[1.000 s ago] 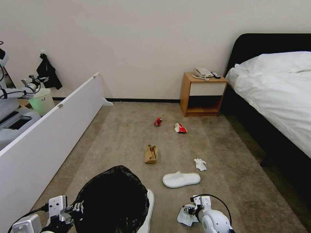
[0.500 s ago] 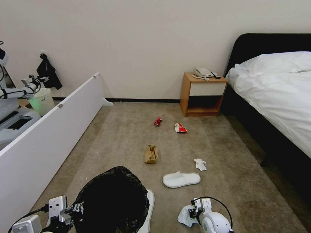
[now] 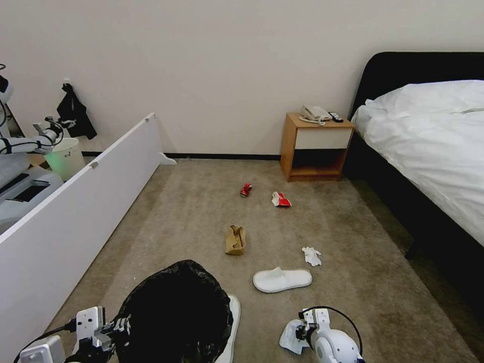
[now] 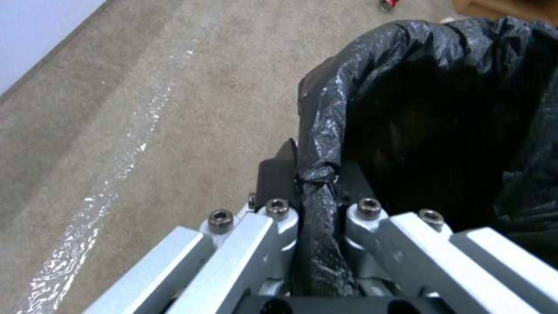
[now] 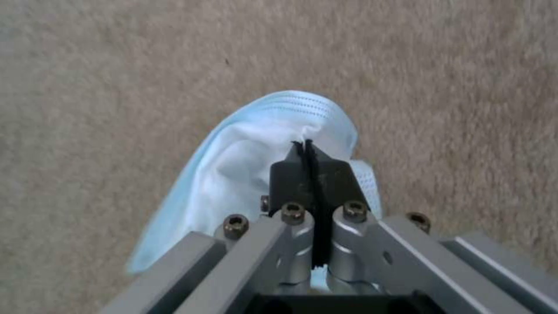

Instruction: Pick up the trash bin, then pick up the garbage from the floor and place it into the trash bin.

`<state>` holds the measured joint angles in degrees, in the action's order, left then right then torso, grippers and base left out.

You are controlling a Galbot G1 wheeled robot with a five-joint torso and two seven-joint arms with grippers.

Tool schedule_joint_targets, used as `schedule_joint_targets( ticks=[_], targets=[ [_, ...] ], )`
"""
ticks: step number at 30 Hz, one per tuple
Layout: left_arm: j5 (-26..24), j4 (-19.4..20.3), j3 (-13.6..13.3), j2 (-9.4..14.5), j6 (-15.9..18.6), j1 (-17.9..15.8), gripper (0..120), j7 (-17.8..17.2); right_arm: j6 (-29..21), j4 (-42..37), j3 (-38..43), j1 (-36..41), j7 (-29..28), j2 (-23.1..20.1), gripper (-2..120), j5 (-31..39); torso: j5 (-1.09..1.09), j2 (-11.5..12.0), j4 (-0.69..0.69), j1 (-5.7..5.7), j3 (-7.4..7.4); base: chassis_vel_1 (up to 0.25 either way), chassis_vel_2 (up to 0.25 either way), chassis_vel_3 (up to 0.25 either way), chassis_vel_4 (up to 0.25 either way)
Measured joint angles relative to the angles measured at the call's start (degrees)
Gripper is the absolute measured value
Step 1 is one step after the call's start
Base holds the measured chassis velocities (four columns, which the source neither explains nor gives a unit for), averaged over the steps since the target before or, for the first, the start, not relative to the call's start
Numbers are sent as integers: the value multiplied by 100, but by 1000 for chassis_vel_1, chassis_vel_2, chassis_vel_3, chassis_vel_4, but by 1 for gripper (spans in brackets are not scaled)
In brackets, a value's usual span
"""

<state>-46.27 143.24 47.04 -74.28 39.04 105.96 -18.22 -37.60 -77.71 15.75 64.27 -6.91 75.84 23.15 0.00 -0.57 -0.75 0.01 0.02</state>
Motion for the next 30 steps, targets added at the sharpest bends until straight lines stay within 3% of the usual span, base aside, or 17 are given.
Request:
schedule_joint_targets(
  ticks=[16, 21, 30],
  targets=[
    [-14, 0, -27, 45, 5, -86, 4, -14, 188, -1371, 232, 596, 20, -449, 0, 419, 2, 0, 0, 0, 0, 0, 0, 0, 0],
    [-87, 0, -34, 95, 31, -87, 4, -27, 826, -2421, 672, 945, 362, -923, 0, 663, 0, 0, -2, 0, 0, 0, 0, 0, 0],
    [-114, 0, -75, 123, 53, -82, 4, -40, 1760, -3262, 1036, 1040, 788, -1354, 0, 1107, 1, 0, -1, 0, 0, 0, 0, 0, 0]
  ],
)
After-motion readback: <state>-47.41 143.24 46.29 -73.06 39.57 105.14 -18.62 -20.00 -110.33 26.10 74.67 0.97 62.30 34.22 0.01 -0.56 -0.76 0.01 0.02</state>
